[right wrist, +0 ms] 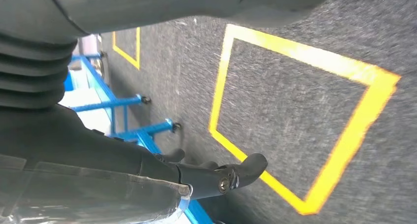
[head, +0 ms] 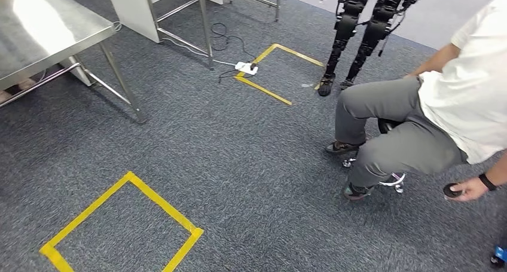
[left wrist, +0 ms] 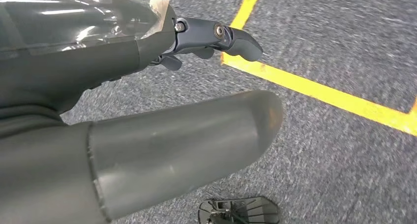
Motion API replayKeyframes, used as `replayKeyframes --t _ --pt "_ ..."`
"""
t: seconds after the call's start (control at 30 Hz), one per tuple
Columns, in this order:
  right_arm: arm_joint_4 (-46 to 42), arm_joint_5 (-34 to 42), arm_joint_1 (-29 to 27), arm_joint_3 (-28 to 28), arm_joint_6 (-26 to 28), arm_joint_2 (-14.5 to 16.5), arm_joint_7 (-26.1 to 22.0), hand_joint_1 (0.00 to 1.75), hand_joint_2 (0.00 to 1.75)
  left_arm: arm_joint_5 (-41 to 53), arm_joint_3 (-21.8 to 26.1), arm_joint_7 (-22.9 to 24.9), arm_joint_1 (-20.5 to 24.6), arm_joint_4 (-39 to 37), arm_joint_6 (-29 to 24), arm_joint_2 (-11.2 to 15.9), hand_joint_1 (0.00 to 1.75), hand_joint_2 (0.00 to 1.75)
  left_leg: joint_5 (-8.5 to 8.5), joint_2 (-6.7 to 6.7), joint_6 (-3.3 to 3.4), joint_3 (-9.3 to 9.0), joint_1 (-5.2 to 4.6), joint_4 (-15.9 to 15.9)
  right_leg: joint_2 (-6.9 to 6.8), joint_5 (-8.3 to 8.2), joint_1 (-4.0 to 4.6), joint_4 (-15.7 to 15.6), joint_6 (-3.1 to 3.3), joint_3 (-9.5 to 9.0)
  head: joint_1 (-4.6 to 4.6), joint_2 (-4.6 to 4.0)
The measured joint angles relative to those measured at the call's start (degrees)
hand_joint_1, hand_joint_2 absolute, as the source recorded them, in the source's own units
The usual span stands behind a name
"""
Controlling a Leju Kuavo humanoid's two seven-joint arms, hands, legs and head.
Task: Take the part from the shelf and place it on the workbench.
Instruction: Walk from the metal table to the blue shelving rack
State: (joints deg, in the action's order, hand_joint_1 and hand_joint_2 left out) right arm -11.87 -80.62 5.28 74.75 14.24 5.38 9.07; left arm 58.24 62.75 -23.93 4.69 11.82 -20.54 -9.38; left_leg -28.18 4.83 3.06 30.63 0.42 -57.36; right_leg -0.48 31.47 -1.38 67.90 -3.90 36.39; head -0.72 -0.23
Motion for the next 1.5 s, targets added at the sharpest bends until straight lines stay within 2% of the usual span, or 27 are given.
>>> replayKeyframes --t 0.07,0.1,0.17,0.2,0.27,0.33,0.4,0.43,0.5,0.53,0.6,0.63,0.7,0.73,0.83,0.9,0.93,1.0,1.07,1.13,1.2,1.23,1.3,1.33,1.4,1.43,1.5 --pt "-0.01 0.18 0.17 0.01 0.05 -0.17 0.06 0.0 0.0 0.16 -0.01 -0.01 0.0 -0.01 -0.18 -0.18 0.0 0.0 -0.09 1.36 -0.38 -0.19 -0.25 -0.08 -2.73 -2.14 0.62 -8.39 0.27 -5.07 -0.24 0.0" --pt "-0.01 0.32 0.26 0.01 0.1 -0.27 0.08 0.0 0.0 0.31 -0.02 -0.01 -0.01 -0.01 -0.3 -0.32 0.0 0.0 -0.1 1.98 -0.71 -0.31 -0.35 -0.11 -3.59 -2.72 1.07 -10.52 0.76 -6.21 -0.19 0.01" --pt "-0.02 0.73 0.24 0.11 0.21 -0.49 0.19 0.0 0.0 0.75 -0.11 0.01 0.07 -0.01 -0.51 -0.68 0.0 0.0 -0.03 3.21 -1.47 -0.54 -0.38 -0.05 -3.14 -3.29 1.66 -11.2 1.94 -6.1 -0.03 0.01" --pt "-0.01 0.93 0.1 0.23 0.23 -0.57 0.23 0.0 0.0 0.98 -0.2 0.03 0.16 -0.01 -0.6 -0.86 0.0 0.0 -0.12 3.05 -1.88 -0.56 -0.22 -0.15 -2.45 -3.56 1.23 -11.39 2.52 -6.13 0.06 0.0" --pt "-0.02 1.33 -0.04 0.51 0.25 -0.72 0.27 0.0 0.0 1.44 -0.43 0.09 0.23 -0.01 -0.79 -1.19 0.0 0.0 -1.87 0.03 -2.54 0.17 0.15 -2.01 -1.22 -4.29 0.44 -11.94 3.56 -6.25 0.37 -0.01" --pt "-0.02 1.54 -0.03 0.72 0.25 -0.87 0.21 0.0 0.0 1.71 -0.62 0.26 0.0 -0.03 -0.97 -1.45 0.0 0.0 -5.64 -3.78 -2.96 2.62 0.52 -7.77 0.06 -4.83 0.34 -12.05 4.27 -6.05 0.84 -0.01" --pt "-0.02 1.58 -0.15 0.86 0.22 -1.06 0.12 0.0 0.0 1.84 -0.76 0.54 -0.31 -0.06 -1.07 -1.65 0.0 0.0 -8.06 -4.84 -3.27 5.2 0.74 -13.76 1.69 -5.04 0.62 -11.85 4.52 -5.66 1.01 -0.01" --pt "-0.02 1.58 -0.28 0.91 0.19 -1.14 0.09 0.0 0.0 1.85 -0.82 0.69 -0.4 -0.07 -1.1 -1.73 0.0 0.0 -7.66 -4.95 -3.39 5.48 0.86 -14.46 2.59 -5.07 0.7 -11.66 4.53 -5.52 1.04 -0.01" --pt "-0.02 1.58 -0.48 0.95 0.12 -1.27 0.09 0.0 0.0 1.86 -0.93 0.96 -0.45 -0.07 -1.14 -1.84 0.0 0.0 -4.04 -5.52 -3.5 3.16 1.21 -9.69 4.39 -5.05 0.69 -11.12 4.48 -5.37 1.1 -0.01" --pt "-0.02 1.58 -0.49 0.96 0.09 -1.3 0.09 0.0 0.0 1.86 -0.96 1.07 -0.44 -0.07 -1.13 -1.87 0.0 0.0 -2.58 -6.79 -3.49 1.43 1.44 -6.22 5.23 -5.04 0.67 -10.87 4.36 -5.25 1.14 -0.01" --pt "-0.02 1.58 -0.3 0.97 0.05 -1.3 0.09 0.0 0.0 1.85 -1.01 1.19 -0.42 -0.07 -1.09 -1.92 0.0 0.0 -1.36 -9.26 -3.26 -0.66 1.56 -1.62 6.75 -5.13 0.74 -10.43 3.76 -4.65 1.12 0.01" --pt "-0.02 1.58 -0.26 0.97 0.05 -1.3 0.09 0.0 0.0 1.82 -1.02 1.21 -0.4 -0.07 -1.07 -1.93 0.0 0.0 -1.66 -9.81 -2.98 -0.82 1.39 -1.14 7.44 -5.28 0.7 -10.41 3.26 -4.27 1.11 0.01" --pt "-0.02 1.54 -0.4 0.97 0.04 -1.33 0.09 0.0 0.0 1.74 -1.03 1.24 -0.31 -0.07 -1.06 -2.01 0.0 0.0 -1.18 -8.56 -2.06 -0.85 1.05 -0.58 8.63 -5.72 0.57 -10.59 2.22 -3.5 1.11 0.02" --pt "-0.02 1.5 -0.53 0.97 0.04 -1.37 0.09 0.0 0.0 1.7 -1.04 1.3 -0.24 -0.07 -1.03 -2.07 0.0 0.0 -0.76 -7.79 -1.49 -1.01 1.01 0.01 8.09 -5.63 0.59 -10.23 1.93 -3.04 1.06 0.02" --pt "-0.01 1.34 -0.43 0.97 -0.21 -1.38 0.06 0.0 0.0 1.66 -1.04 2.0 -0.19 -0.06 -0.49 -2.19 0.0 0.0 0.29 -5.03 -0.34 -1.26 0.91 1.43 3.07 -1.86 0.68 -2.81 2.35 1.06 0.28 0.01" --pt "0.0 1.28 -0.32 0.96 -0.73 -1.37 -0.12 0.0 0.0 1.41 -1.02 2.34 -0.28 -0.07 -0.05 -2.18 0.0 0.0 0.34 -3.06 -0.26 -1.1 0.71 1.44 1.51 1.0 0.42 4.42 2.28 4.51 -0.01 0.01" --pt "0.0 1.31 -0.39 0.96 -1.27 -1.38 -0.39 0.0 0.0 1.26 -1.01 2.39 -0.29 -0.06 0.22 -2.17 0.0 0.0 0.31 -2.17 -0.32 -1.07 0.68 1.43 1.23 1.33 0.21 5.85 1.88 4.99 -0.03 0.01" --pt "0.0 1.38 -0.54 0.97 -2.83 -1.42 -1.21 0.0 0.0 1.05 -0.97 2.42 -0.26 -0.05 0.85 -2.13 0.0 0.0 0.14 -0.59 -0.64 -1.2 0.78 1.35 0.33 -0.4 -0.4 1.76 0.61 2.26 -0.15 0.02" --pt "0.0 1.34 -0.37 0.96 -4.16 -1.44 -1.86 0.0 0.0 0.74 -0.9 2.9 -0.22 -0.04 1.94 -1.99 0.0 0.0 -0.31 0.76 -1.42 -1.5 0.69 1.04 -2.57 -3.0 -0.73 -6.55 -0.33 -2.7 -0.4 0.01" --pt "0.0 1.12 -0.1 0.95 -4.96 -1.45 -2.14 0.0 0.0 0.27 -0.68 4.26 -0.19 -0.04 3.79 -1.78 0.0 0.0 -0.76 1.95 -2.34 -1.85 0.42 0.75 -4.23 -4.24 -0.44 -10.41 0.16 -4.87 -0.16 0.01" --pt "0.0 0.66 -0.12 0.89 -5.85 -1.59 -2.51 0.0 0.0 0.02 -0.38 6.57 0.02 -0.04 6.25 -1.64 0.0 0.0 -0.94 3.06 -3.11 -2.25 0.54 0.84 -3.04 -4.47 -0.07 -10.44 1.33 -4.53 0.38 0.01" --pt "0.0 0.4 -0.18 0.84 -6.42 -1.67 -2.83 0.0 0.0 0.01 -0.26 7.82 0.14 -0.04 7.38 -1.62 0.0 0.0 -1.31 2.53 -3.49 -2.3 0.79 0.61 -2.39 -4.55 -0.16 -10.49 1.8 -4.44 0.65 0.01" --pt "0.0 0.0 -0.16 0.69 -8.27 -1.85 -3.88 0.0 0.0 -0.37 0.09 10.03 0.21 -0.04 9.39 -1.56 0.0 0.0 -3.87 -0.74 -3.91 -1.07 1.19 -2.5 -1.1 -4.86 -0.45 -10.65 2.89 -4.57 1.09 0.01" --pt "0.0 -0.1 -0.07 0.57 -9.48 -1.9 -4.58 0.0 0.0 -0.8 0.36 10.82 0.16 -0.05 10.15 -1.53 0.0 0.0 -6.01 -2.85 -3.9 0.48 1.29 -5.97 -0.41 -4.99 -0.4 -10.68 3.29 -4.47 1.42 0.02" --pt "0.0 -0.29 0.14 0.27 -11.75 -2.0 -5.87 0.0 0.0 -1.83 1.13 12.34 0.03 -0.06 11.39 -1.52 0.0 0.0 -9.63 -4.69 -3.62 4.38 1.27 -13.96 1.19 -5.14 0.15 -10.66 3.87 -4.31 1.72 0.02" --pt "0.0 -0.34 0.19 0.11 -12.62 -2.02 -6.38 0.0 0.0 -2.16 1.49 12.91 -0.01 -0.07 11.8 -1.52 0.0 0.0 -10.03 -4.91 -3.46 5.68 1.26 -16.26 2.06 -5.16 0.41 -10.64 3.93 -4.3 1.78 0.02" --pt "0.0 -0.25 0.18 -0.07 -14.11 -2.01 -7.29 0.0 0.0 -2.45 2.03 13.66 0.0 -0.07 12.45 -1.51 0.0 0.0 -7.27 -5.23 -2.97 5.18 1.24 -14.22 3.78 -5.18 0.73 -10.56 3.98 -4.45 1.78 0.02"
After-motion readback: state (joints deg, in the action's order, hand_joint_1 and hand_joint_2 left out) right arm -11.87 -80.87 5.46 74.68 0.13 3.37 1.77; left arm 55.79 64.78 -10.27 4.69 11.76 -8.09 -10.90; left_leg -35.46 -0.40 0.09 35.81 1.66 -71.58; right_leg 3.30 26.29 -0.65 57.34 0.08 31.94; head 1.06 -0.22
